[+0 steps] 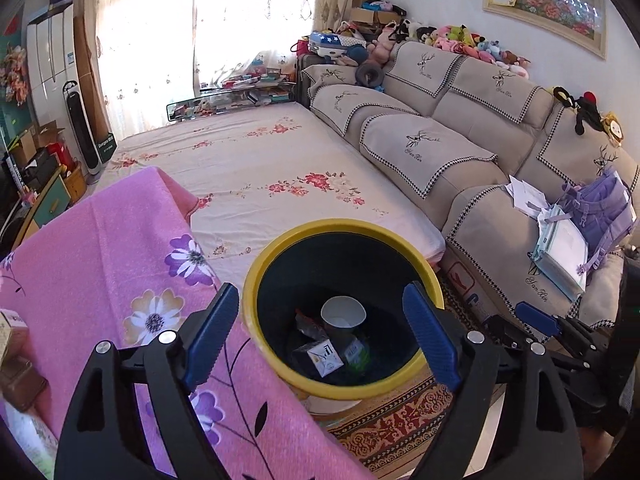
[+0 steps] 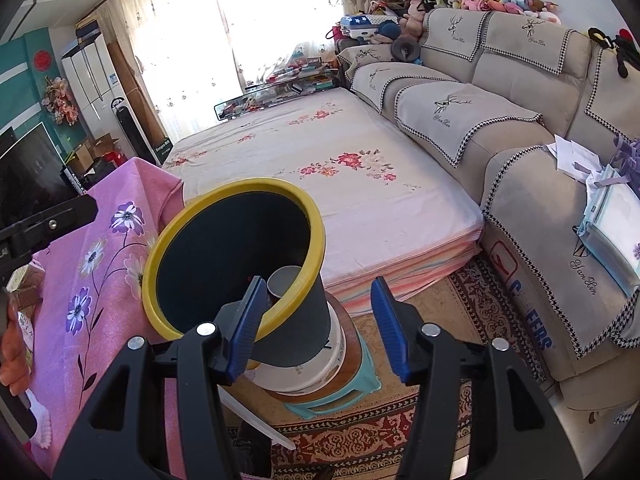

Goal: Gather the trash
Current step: 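Move the right tool back to the green-labeled bottle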

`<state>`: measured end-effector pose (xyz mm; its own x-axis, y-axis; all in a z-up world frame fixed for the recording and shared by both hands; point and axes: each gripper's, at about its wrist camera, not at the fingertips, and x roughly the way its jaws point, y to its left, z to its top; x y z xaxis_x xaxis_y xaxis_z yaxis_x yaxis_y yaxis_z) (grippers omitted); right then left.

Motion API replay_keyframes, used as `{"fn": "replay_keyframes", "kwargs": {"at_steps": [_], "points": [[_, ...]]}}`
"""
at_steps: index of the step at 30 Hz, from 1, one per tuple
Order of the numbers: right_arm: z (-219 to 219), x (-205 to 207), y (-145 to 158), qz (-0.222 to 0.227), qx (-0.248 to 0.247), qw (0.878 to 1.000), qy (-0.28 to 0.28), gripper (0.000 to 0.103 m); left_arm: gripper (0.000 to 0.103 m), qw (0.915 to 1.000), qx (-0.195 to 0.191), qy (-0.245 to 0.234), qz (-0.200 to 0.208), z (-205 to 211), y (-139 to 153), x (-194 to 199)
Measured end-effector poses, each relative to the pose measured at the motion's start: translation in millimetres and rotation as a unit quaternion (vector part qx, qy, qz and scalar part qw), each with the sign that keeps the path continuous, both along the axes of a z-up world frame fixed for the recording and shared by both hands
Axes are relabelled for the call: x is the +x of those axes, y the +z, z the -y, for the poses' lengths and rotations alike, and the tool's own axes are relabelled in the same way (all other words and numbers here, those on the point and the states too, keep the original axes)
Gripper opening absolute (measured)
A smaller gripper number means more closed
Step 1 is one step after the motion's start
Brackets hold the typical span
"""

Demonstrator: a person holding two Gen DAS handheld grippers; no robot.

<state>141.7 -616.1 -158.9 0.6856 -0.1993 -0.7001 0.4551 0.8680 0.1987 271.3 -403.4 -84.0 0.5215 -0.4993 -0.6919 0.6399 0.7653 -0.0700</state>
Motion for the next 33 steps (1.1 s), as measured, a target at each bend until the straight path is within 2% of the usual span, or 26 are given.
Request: {"fn": "replay_keyframes", "kwargs": {"at_steps": [9, 13, 18, 21, 26, 33], "points": [[-34, 7, 12, 0.003, -0.016, 0.999, 0.037, 0.053, 0.087, 0.9977, -0.039, 0.055, 0.004, -109, 24, -41], [-53, 14, 16, 0.003, -0.02, 0.998, 0.059, 0.053, 0.087, 0.9955, -0.035, 0.086, 0.021, -153, 28, -57], [-92, 25, 21, 0.002, -0.027, 0.994, 0.106, 0.053, 0.09, 0.9898, -0.047, 0.134, 0.017, -217, 28, -74], [-121, 34, 23, 0.001, -0.028, 0.989, 0.143, 0.054, 0.094, 0.9831, -0.05, 0.174, 0.026, -267, 30, -86], [-172, 48, 24, -0.004, -0.023, 0.978, 0.207, 0.055, 0.098, 0.9663, -0.048, 0.249, 0.044, -341, 27, -107], [-256, 64, 28, -0.008, -0.001, 0.949, 0.314, 0.055, 0.098, 0.9489, -0.061, 0.308, 0.028, -414, 7, -121]]}}
